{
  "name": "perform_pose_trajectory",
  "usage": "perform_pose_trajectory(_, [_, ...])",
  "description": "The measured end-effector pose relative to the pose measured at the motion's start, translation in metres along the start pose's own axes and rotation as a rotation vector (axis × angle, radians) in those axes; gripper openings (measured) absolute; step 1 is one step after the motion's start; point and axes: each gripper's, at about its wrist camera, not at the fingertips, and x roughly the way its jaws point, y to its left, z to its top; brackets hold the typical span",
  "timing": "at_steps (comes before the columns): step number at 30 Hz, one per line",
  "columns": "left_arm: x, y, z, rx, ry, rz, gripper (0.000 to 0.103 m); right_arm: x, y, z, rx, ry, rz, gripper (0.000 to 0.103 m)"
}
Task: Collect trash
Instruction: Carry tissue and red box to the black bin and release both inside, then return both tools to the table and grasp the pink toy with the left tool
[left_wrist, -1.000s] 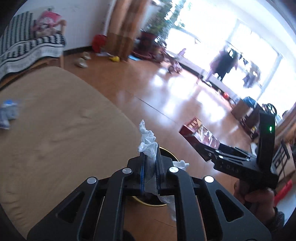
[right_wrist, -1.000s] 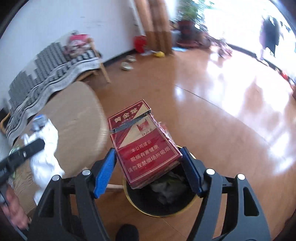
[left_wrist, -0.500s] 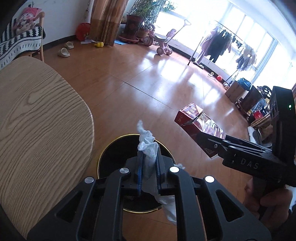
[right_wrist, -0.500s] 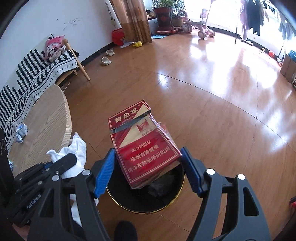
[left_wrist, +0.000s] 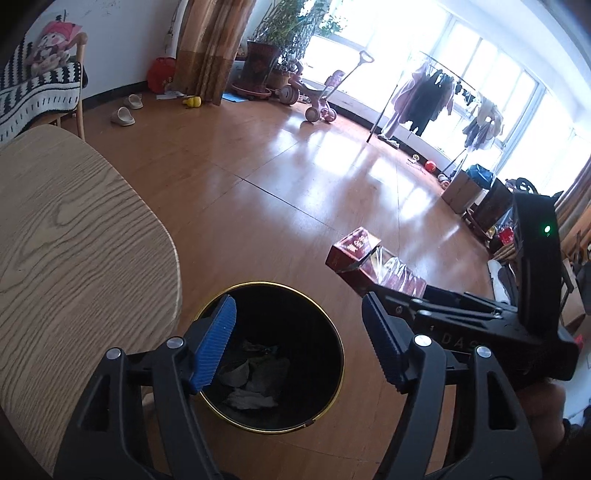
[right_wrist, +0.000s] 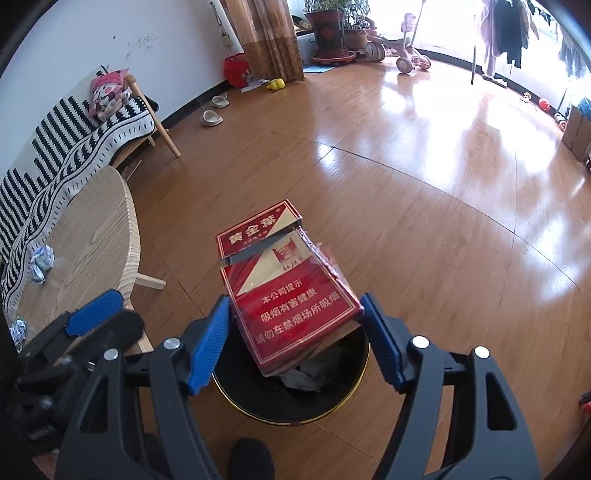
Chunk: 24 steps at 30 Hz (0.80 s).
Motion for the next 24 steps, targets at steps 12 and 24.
perform_pose_trajectory(12, [-0.046,0.021,0.009,-0.025,-0.055,0.091,0.086,0.008,0.018,-0.002,-0.06,0.057,0.021,0.076])
perform_pose_trajectory(24, [-0.146,0.073,0.009,-0.024,-0.118,0.296,0.093,-0.013,0.105,0.002,-0.154,-0.001,0.099,0.08])
